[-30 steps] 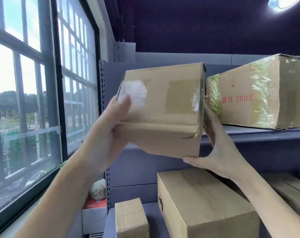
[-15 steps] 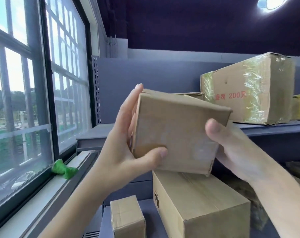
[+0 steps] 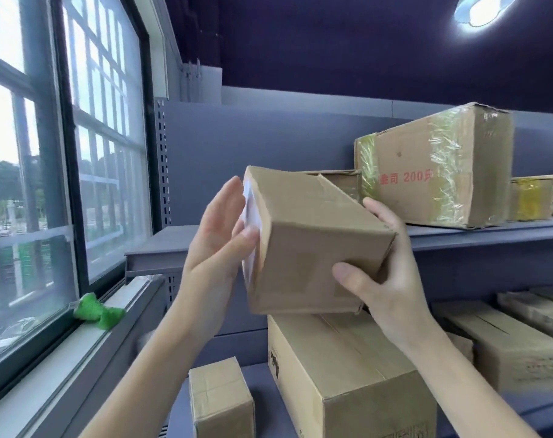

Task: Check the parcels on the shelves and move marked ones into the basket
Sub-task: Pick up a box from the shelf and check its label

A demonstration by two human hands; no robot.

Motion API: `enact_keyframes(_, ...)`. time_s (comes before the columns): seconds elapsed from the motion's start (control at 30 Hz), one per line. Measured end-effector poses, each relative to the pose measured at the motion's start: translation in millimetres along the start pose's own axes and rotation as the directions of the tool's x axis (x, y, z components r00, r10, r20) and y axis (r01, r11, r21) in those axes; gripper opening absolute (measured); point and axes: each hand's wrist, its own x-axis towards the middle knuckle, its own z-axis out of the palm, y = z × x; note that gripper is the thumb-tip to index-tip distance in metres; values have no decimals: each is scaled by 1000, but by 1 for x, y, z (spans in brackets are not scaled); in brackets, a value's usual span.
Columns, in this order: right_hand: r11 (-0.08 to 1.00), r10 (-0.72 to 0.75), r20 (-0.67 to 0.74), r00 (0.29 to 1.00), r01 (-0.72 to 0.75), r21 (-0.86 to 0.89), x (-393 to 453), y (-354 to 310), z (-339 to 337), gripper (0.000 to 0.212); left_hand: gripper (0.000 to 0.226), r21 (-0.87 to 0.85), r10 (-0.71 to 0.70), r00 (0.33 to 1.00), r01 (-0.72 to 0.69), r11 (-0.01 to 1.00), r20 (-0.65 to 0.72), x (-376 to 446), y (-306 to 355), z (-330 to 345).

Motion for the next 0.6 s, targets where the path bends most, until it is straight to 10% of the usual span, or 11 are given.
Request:
enact_keyframes(0.23, 971, 64, -55, 996, -49, 232, 9, 15, -19, 64, 53, 245, -101, 991, 120, 962, -89, 1, -14, 5)
enact_keyframes(0.47, 909, 168, -51, 985, -134, 395, 18, 22, -28, 82, 121, 507, -157, 986, 168, 845, -65, 25, -3, 2)
enact_keyframes(0.6, 969, 127, -204, 971, -78, 233, 24, 25, -30, 47, 117, 574, -84, 976, 186, 798, -199, 29, -8, 3)
